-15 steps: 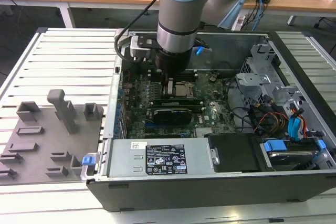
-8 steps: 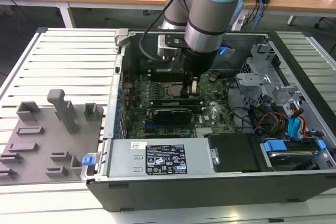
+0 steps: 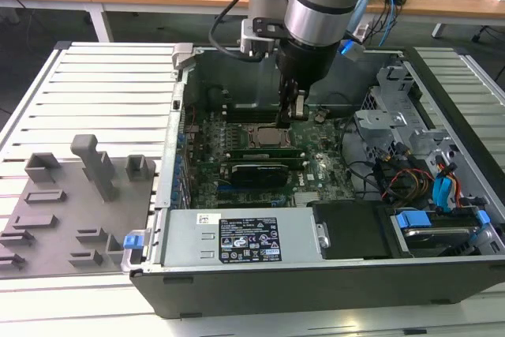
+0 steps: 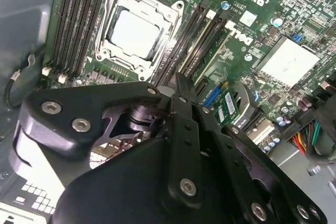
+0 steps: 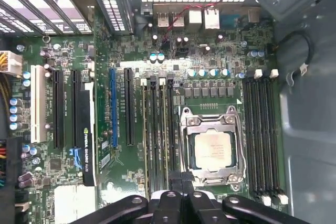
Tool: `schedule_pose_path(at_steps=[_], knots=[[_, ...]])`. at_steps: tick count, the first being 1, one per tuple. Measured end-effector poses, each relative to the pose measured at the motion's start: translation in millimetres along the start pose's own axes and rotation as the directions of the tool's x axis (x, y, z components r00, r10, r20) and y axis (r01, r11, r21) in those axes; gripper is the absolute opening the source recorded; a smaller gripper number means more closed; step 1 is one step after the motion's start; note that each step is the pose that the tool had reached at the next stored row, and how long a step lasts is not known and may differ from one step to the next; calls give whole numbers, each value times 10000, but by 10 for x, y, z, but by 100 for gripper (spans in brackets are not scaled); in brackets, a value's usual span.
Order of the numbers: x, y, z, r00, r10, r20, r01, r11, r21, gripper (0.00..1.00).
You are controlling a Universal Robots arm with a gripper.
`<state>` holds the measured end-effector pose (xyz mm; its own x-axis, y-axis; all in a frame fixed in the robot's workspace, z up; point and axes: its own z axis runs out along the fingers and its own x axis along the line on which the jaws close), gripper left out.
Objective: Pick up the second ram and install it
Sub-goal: 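Press down the second ram until it locks into place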
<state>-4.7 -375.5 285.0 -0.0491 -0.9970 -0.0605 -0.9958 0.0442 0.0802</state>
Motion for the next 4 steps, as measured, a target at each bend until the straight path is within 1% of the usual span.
schedule_pose_path(at_steps=[4], knots=[[0, 0, 0, 10000, 0, 0, 0, 10000, 0, 11]])
